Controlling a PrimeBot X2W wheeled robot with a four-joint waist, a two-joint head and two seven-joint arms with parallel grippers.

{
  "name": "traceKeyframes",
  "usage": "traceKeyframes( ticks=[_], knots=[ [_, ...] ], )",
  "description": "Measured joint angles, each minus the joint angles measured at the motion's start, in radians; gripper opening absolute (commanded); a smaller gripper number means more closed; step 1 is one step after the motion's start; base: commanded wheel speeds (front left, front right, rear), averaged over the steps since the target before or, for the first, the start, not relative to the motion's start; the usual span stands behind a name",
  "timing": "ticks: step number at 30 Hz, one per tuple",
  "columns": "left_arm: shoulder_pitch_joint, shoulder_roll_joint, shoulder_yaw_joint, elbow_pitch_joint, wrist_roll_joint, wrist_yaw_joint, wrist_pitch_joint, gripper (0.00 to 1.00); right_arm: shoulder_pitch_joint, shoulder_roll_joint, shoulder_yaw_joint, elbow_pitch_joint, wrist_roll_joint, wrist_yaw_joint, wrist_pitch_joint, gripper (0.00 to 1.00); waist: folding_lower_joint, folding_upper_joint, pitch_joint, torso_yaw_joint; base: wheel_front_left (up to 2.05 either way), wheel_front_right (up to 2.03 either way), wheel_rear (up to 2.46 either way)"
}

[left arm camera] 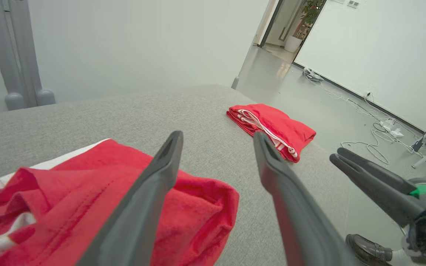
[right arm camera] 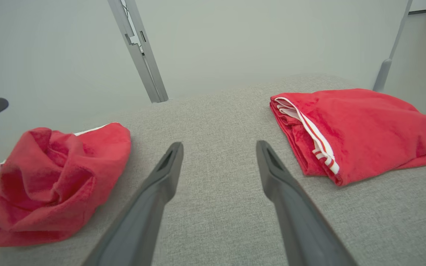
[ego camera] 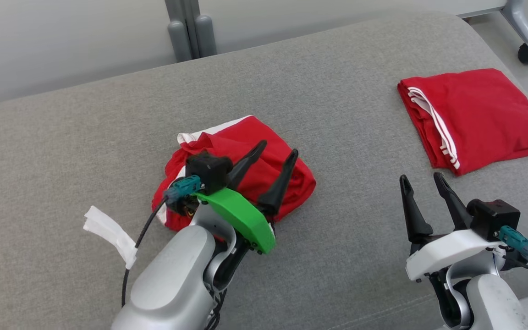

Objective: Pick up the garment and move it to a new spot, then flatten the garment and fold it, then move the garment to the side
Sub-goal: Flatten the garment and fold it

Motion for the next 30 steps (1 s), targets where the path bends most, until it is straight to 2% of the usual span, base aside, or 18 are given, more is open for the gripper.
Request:
traceKeyframes(
  ticks=[3,6,8,12,18,24,26,28,30],
  knots=[
    [-0.003,0.009,0.032,-0.039,-0.028,0.005,-0.014,1.0,0.004,0.0,-0.002,-0.004,-0.001,0.0,0.003,1.0,0.0,0.0,-0.002,0.024,0.0,0.0,0.0],
    [-0.001,0.053,0.065,-0.034,-0.041,0.066,0.043,1.0,0.005,0.0,0.004,-0.009,-0.001,0.0,0.008,1.0,0.0,0.0,-0.005,0.048,0.0,0.0,0.0],
    [0.008,0.088,0.077,-0.009,-0.054,0.115,0.118,1.0,0.004,0.001,0.012,-0.01,-0.002,0.0,0.012,1.0,0.0,-0.0001,-0.008,0.063,0.0,0.0,0.0],
    [0.007,0.124,0.079,0.034,-0.064,0.16,0.225,1.0,0.002,0.003,0.021,-0.012,-0.002,0.0,0.014,1.0,0.0,0.0,-0.012,0.079,0.0,0.0,0.0],
    [-0.003,0.133,0.076,0.091,-0.084,0.176,0.313,1.0,-0.003,-0.001,0.032,-0.009,0.0,0.0,0.016,1.0,0.0,0.0,-0.009,0.071,0.0,0.0,0.0],
    [-0.025,0.131,0.063,0.124,-0.088,0.173,0.348,1.0,-0.004,-0.003,0.035,-0.003,0.001,0.0,0.015,1.0,0.0,0.0,-0.002,0.053,0.0,0.0,0.0],
    [-0.028,0.131,0.057,0.14,-0.088,0.173,0.363,0.78,-0.004,-0.003,0.038,-0.002,0.001,0.0,0.012,1.0,0.0,0.0,-0.001,0.047,0.0,0.0,0.0],
    [-0.03,0.131,0.053,0.147,-0.088,0.169,0.365,0.0,-0.004,-0.003,0.039,-0.001,0.001,0.0,0.012,1.0,0.0,0.0,-0.001,0.041,0.0,0.0,0.0],
    [-0.033,0.129,0.051,0.147,-0.088,0.156,0.354,0.0,-0.004,-0.003,0.038,0.0,0.001,0.0,0.012,1.0,0.0,0.0,-0.002,0.038,0.0,0.0,0.0]
  ],
)
